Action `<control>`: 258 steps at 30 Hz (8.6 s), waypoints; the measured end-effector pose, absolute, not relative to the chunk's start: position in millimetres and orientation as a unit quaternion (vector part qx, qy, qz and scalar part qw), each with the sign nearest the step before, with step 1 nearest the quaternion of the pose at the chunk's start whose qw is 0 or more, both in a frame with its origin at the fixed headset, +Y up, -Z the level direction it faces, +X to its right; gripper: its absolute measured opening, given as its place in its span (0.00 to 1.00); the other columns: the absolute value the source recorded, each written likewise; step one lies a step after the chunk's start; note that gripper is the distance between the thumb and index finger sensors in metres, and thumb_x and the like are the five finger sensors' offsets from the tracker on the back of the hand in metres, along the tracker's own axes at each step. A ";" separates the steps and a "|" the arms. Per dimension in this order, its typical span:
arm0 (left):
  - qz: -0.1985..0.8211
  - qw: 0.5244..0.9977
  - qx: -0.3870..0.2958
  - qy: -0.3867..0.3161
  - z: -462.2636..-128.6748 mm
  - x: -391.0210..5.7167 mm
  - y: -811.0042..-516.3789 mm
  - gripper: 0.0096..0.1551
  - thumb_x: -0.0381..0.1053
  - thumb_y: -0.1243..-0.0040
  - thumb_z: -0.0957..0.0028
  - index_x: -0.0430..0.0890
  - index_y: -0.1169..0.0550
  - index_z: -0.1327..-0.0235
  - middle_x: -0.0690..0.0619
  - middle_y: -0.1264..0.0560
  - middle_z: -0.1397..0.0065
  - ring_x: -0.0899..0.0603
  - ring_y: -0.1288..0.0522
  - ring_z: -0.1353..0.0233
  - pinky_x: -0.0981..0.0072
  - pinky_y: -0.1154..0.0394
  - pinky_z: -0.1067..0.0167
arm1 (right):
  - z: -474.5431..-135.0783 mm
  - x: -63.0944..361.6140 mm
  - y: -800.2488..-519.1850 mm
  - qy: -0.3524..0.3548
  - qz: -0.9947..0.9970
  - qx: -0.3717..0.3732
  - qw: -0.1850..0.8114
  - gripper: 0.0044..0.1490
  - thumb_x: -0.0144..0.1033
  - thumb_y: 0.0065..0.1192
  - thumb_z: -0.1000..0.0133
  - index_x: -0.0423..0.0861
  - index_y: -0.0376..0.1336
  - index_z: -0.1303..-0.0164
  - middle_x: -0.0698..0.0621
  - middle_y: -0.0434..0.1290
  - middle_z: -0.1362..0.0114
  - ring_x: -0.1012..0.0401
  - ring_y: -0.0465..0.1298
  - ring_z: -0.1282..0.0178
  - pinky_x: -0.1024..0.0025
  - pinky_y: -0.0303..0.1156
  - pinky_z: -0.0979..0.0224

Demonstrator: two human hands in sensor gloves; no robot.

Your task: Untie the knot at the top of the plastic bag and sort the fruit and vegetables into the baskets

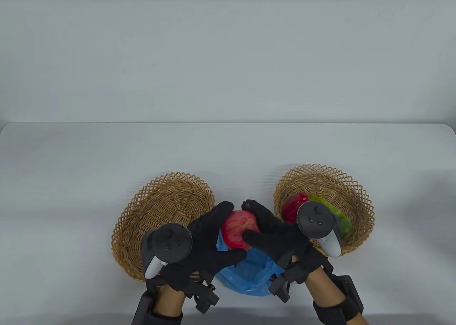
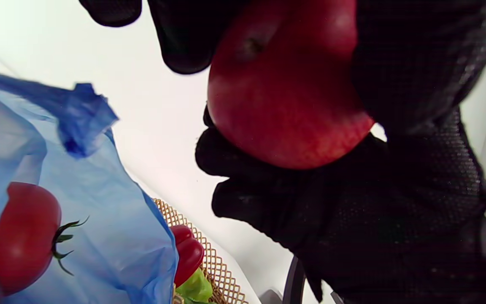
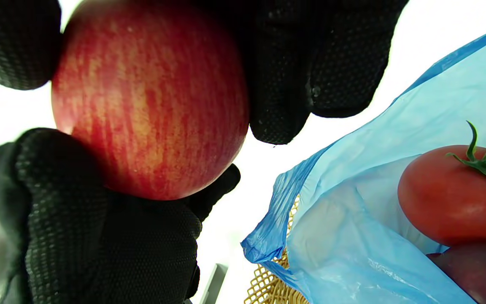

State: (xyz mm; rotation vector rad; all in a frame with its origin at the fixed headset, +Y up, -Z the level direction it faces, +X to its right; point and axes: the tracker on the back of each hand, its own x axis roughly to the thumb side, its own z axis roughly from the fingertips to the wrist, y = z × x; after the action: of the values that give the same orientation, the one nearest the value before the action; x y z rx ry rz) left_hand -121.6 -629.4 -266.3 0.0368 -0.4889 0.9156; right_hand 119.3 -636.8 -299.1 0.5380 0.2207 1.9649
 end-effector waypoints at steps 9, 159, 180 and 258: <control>0.398 0.905 0.092 -0.122 -260.8 -147.9 -617.8 0.65 0.72 0.24 0.63 0.57 0.46 0.18 0.50 0.38 0.13 0.40 0.31 0.16 0.36 0.46 0.15 | -303.3 127.4 -635.7 0.045 0.853 0.199 0.481 0.44 0.58 0.63 0.49 0.50 0.58 0.25 0.42 0.71 0.24 0.49 0.79 0.31 0.43 0.71 0.29; 0.401 0.899 -0.021 -0.175 -277.0 -133.1 -636.1 0.57 0.65 0.30 0.58 0.59 0.46 0.19 0.51 0.41 0.13 0.36 0.36 0.16 0.32 0.49 0.20 | -309.2 123.9 -646.8 0.039 0.858 0.168 0.484 0.55 0.61 0.71 0.57 0.49 0.53 0.23 0.40 0.71 0.25 0.52 0.84 0.38 0.53 0.79 0.36; 0.282 0.943 0.001 0.176 -284.9 -206.1 -649.1 0.56 0.60 0.25 0.55 0.56 0.44 0.18 0.44 0.38 0.15 0.33 0.33 0.20 0.30 0.51 0.21 | -302.3 98.7 -657.9 -0.019 0.971 0.195 0.141 0.30 0.52 0.68 0.51 0.51 0.72 0.41 0.47 0.83 0.37 0.50 0.85 0.43 0.47 0.77 0.37; 0.141 0.987 -0.064 0.053 -303.6 -119.7 -689.1 0.23 0.57 0.38 0.48 0.63 0.21 0.38 0.61 0.15 0.44 0.45 0.23 0.28 0.39 0.44 0.18 | -309.0 50.0 -724.0 0.108 0.963 0.230 -0.086 0.62 0.65 0.69 0.56 0.63 0.39 0.19 0.46 0.46 0.10 0.42 0.56 0.13 0.35 0.55 0.19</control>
State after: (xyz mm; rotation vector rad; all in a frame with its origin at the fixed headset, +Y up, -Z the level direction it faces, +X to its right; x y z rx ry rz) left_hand -119.7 -689.1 -303.6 -0.1287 0.1055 0.2832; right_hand 50.0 -724.0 -309.0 0.7636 0.3584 3.2056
